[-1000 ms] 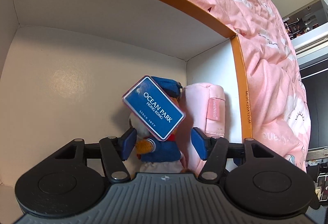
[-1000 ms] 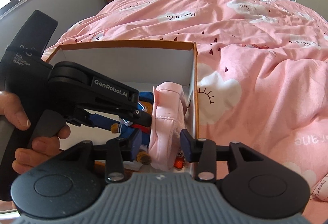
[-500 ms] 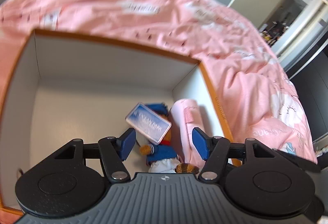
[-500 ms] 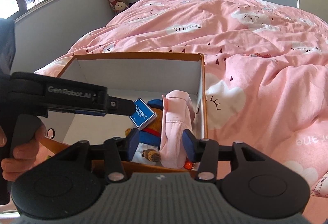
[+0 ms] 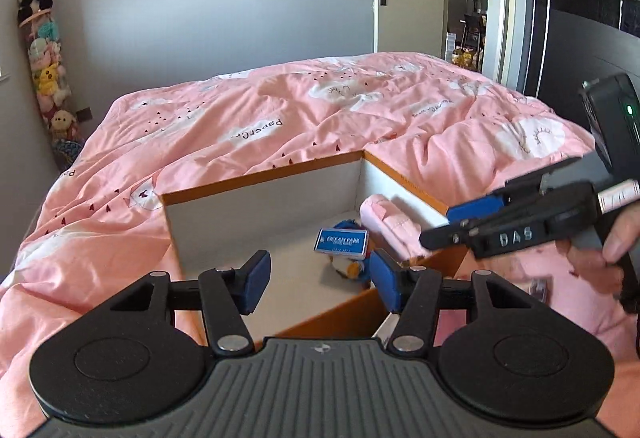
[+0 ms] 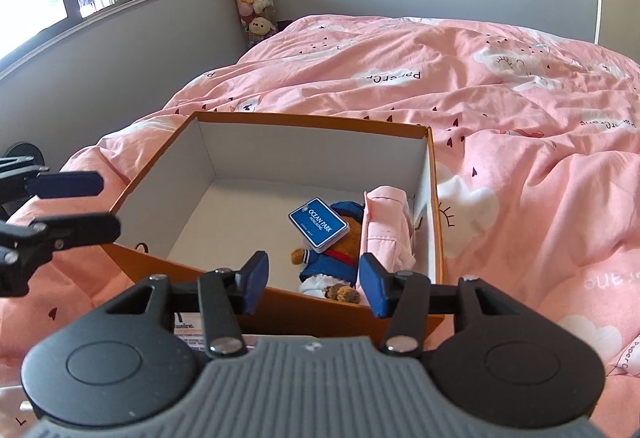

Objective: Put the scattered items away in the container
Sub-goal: 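Open both grippers to release the bag and duck, then withdraw, then grasp the white box with the left gripper while the right gripper grasps the pink card holder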

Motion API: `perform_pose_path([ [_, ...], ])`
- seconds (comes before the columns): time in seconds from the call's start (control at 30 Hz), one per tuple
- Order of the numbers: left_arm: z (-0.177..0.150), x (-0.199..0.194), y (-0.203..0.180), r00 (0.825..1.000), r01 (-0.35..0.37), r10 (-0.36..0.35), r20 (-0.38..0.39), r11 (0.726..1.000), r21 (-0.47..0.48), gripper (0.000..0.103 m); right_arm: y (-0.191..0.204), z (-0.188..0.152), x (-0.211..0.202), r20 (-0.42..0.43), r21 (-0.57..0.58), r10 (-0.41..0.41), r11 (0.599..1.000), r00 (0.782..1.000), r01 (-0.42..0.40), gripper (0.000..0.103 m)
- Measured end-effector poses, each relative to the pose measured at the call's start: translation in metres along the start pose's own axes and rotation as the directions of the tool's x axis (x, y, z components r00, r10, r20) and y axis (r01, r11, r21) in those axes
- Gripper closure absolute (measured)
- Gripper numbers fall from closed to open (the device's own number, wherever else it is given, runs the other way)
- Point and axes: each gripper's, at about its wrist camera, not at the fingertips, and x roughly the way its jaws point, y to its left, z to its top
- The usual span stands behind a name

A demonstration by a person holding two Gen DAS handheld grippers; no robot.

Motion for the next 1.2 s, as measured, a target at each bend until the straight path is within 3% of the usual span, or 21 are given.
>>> perform_pose_path([
  [0.1,-0.02,-0.015,0.002,0.993,-0.104,0.106,-0.053,0.993,0.048,0.042,0.006,-0.002,-0.004,0.004,-0.008,0.0,1.0,1.0,0.0,0.047],
  [0.23,-0.049,-0.034,0.004,0.967,-0.226,0.242,-0.08,0.96,0.164,0.044,0.012,-0.003,-0.008,0.017,-0.012,0.001,1.0,1.0,-0.001,0.047],
  [0.4,-0.085,-0.041,0.01,0.952,-0.24,0.276,-0.134,0.943,0.232,0.044,0.023,-0.004,-0.013,0.028,-0.034,0.007,0.999,1.0,-0.006,0.045],
  [0.57,-0.112,-0.039,0.008,0.934,-0.275,0.329,-0.137,0.91,0.311,0.043,0.027,-0.003,-0.019,0.047,-0.035,-0.008,0.999,0.999,0.01,0.044],
  [0.7,-0.117,-0.042,0.014,0.931,-0.292,0.339,-0.133,0.913,0.286,0.043,0.027,-0.004,-0.02,0.047,-0.033,-0.025,0.999,0.999,0.026,0.043],
  [0.8,-0.111,-0.049,0.014,0.935,-0.313,0.347,-0.072,0.903,0.296,0.043,0.028,-0.006,-0.019,0.036,-0.036,-0.035,0.999,0.999,0.036,0.043],
  [0.97,-0.094,-0.054,0.014,0.942,-0.306,0.332,-0.058,0.915,0.261,0.043,0.028,-0.011,-0.017,0.011,-0.038,-0.04,0.998,0.999,0.04,0.043],
  [1.07,-0.084,-0.057,0.009,0.955,-0.267,0.291,-0.063,0.932,0.246,0.041,0.026,-0.014,-0.016,-0.004,-0.032,-0.041,0.999,0.999,0.04,0.043],
  [1.2,-0.071,-0.061,0.0,0.981,-0.159,0.178,-0.082,0.967,0.199,0.036,0.021,-0.02,-0.013,-0.043,-0.024,-0.018,1.0,0.999,0.017,0.043],
])
